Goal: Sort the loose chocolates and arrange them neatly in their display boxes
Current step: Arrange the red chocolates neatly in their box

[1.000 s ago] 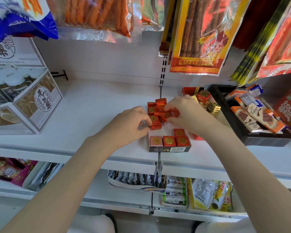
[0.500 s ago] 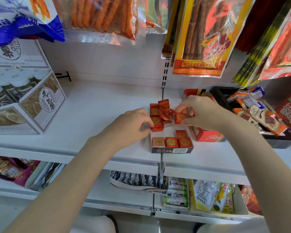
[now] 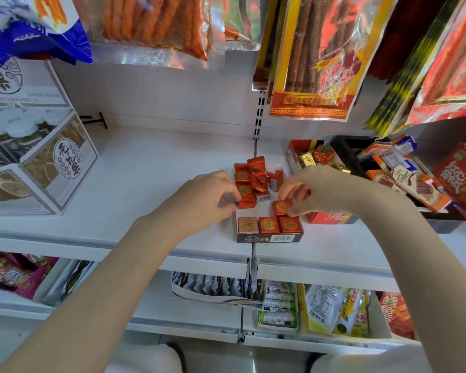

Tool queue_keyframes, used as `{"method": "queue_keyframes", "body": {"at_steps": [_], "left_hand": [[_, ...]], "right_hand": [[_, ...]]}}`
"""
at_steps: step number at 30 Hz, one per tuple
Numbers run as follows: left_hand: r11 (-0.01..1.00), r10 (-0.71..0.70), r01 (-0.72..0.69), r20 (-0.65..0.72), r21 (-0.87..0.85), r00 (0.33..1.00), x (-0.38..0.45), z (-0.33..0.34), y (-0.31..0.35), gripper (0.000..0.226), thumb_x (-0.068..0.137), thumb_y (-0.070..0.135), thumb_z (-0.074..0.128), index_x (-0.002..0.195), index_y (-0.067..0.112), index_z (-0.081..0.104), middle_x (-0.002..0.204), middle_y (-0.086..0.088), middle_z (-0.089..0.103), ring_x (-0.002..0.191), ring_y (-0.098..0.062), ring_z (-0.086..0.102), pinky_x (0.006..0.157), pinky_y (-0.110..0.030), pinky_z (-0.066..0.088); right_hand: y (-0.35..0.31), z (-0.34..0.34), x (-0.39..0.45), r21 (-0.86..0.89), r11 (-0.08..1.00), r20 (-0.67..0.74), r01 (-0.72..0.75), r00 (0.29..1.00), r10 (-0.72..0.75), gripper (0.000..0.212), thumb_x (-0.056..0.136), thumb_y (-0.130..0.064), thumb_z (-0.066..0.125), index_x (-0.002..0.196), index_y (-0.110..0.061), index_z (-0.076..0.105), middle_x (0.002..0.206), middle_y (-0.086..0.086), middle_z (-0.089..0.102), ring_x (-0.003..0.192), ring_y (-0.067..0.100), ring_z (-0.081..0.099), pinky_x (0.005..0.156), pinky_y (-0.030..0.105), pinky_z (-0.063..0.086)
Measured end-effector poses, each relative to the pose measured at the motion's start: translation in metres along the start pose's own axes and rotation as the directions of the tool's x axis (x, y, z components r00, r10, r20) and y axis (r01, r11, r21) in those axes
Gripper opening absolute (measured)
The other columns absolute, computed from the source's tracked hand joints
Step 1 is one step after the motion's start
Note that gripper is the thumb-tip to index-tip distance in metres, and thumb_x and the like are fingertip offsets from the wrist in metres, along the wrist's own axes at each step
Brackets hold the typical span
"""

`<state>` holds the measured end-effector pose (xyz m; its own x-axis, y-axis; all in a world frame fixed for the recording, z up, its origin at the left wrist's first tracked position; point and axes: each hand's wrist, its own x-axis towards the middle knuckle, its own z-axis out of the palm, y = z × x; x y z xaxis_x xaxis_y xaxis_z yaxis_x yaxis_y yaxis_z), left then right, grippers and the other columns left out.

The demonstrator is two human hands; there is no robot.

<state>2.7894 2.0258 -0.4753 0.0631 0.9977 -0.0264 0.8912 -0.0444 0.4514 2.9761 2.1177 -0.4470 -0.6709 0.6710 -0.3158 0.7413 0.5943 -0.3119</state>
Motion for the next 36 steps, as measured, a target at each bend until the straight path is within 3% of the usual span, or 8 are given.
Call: {"method": "queue_keyframes", "body": {"at_steps": [3,6,12,17,20,25,30,36], "left_hand": [[1.000,0.000,0.000,-0.002,-0.005,1.000,0.001,0.000,0.000,0.019,0.087,0.017,0.056,0.103,0.020,0.066,0.110,0.005,0.055,0.098,-0.013,0.056,0.093,-0.036,0.044],[1.000,-0.004,0.004,-0.004,-0.008,1.000,0.000,0.000,0.000,0.019,0.087,0.017,0.056,0.103,0.020,0.066,0.110,0.006,0.055,0.098,-0.013,0.056,0.093,-0.036,0.044],[1.000,-0.005,0.005,-0.004,-0.015,1.000,-0.001,-0.001,-0.001,0.020,0.088,0.016,0.055,0.104,0.020,0.066,0.112,0.006,0.055,0.098,-0.012,0.055,0.094,-0.035,0.044],[0.999,-0.002,0.002,-0.002,-0.033,1.000,-0.001,-0.002,0.000,0.023,0.088,0.015,0.054,0.106,0.021,0.066,0.112,0.005,0.057,0.098,-0.013,0.056,0.094,-0.035,0.043],[1.000,-0.006,0.005,-0.010,-0.029,1.000,-0.001,-0.002,-0.002,0.024,0.087,0.015,0.055,0.107,0.021,0.066,0.112,0.005,0.059,0.095,-0.013,0.058,0.093,-0.034,0.044],[1.000,-0.015,0.015,-0.007,-0.023,1.000,-0.001,-0.003,-0.004,0.025,0.086,0.014,0.055,0.108,0.019,0.066,0.113,0.005,0.060,0.092,-0.014,0.061,0.091,-0.032,0.044],[1.000,-0.009,0.009,-0.001,-0.017,1.000,-0.001,-0.003,-0.003,0.026,0.087,0.015,0.054,0.110,0.020,0.066,0.115,0.005,0.060,0.093,-0.012,0.061,0.092,-0.033,0.044],[1.000,-0.011,0.011,0.004,-0.022,1.000,-0.001,-0.004,-0.002,0.026,0.088,0.016,0.054,0.111,0.020,0.065,0.116,0.005,0.059,0.094,-0.011,0.060,0.094,-0.033,0.045]], "right_hand": [[-0.006,0.003,0.003,-0.021,0.998,-0.057,0.054,0.997,-0.056,0.024,0.091,-0.020,0.051,0.110,-0.030,0.060,0.110,-0.006,0.057,0.096,0.015,0.055,0.085,0.030,0.048],[-0.011,0.008,0.006,-0.097,0.993,0.008,0.065,0.998,-0.064,0.032,0.096,-0.018,0.038,0.094,-0.044,0.056,0.120,-0.005,0.052,0.113,0.024,0.046,0.099,0.048,0.039],[-0.012,0.002,0.000,-0.037,0.999,0.044,0.003,0.999,-0.001,0.046,0.093,-0.001,0.033,0.110,-0.032,0.062,0.131,-0.005,0.051,0.120,0.019,0.047,0.098,0.029,0.042],[-0.022,0.003,0.008,0.002,0.997,-0.274,0.078,0.959,-0.074,0.040,0.090,0.001,0.040,0.114,-0.022,0.063,0.121,0.000,0.062,0.111,0.016,0.055,0.088,0.021,0.040],[-0.031,0.015,0.019,-0.083,0.984,-0.318,0.158,0.932,-0.177,0.033,0.090,-0.010,0.049,0.119,-0.022,0.060,0.124,0.003,0.055,0.116,0.021,0.045,0.098,0.028,0.034],[-0.035,0.033,0.033,-0.184,0.979,-0.310,0.092,0.939,-0.146,0.038,0.085,-0.028,0.058,0.123,-0.023,0.056,0.124,0.007,0.038,0.116,0.027,0.030,0.099,0.039,0.030],[-0.032,0.033,0.034,-0.053,0.995,-0.343,0.087,0.934,-0.100,0.035,0.080,-0.025,0.066,0.114,-0.019,0.059,0.124,0.006,0.040,0.117,0.023,0.031,0.098,0.030,0.028],[-0.029,0.031,0.028,-0.043,0.993,-0.305,0.114,0.945,-0.122,0.031,0.079,-0.027,0.067,0.108,-0.022,0.058,0.124,-0.001,0.039,0.117,0.020,0.029,0.099,0.035,0.029]]}}
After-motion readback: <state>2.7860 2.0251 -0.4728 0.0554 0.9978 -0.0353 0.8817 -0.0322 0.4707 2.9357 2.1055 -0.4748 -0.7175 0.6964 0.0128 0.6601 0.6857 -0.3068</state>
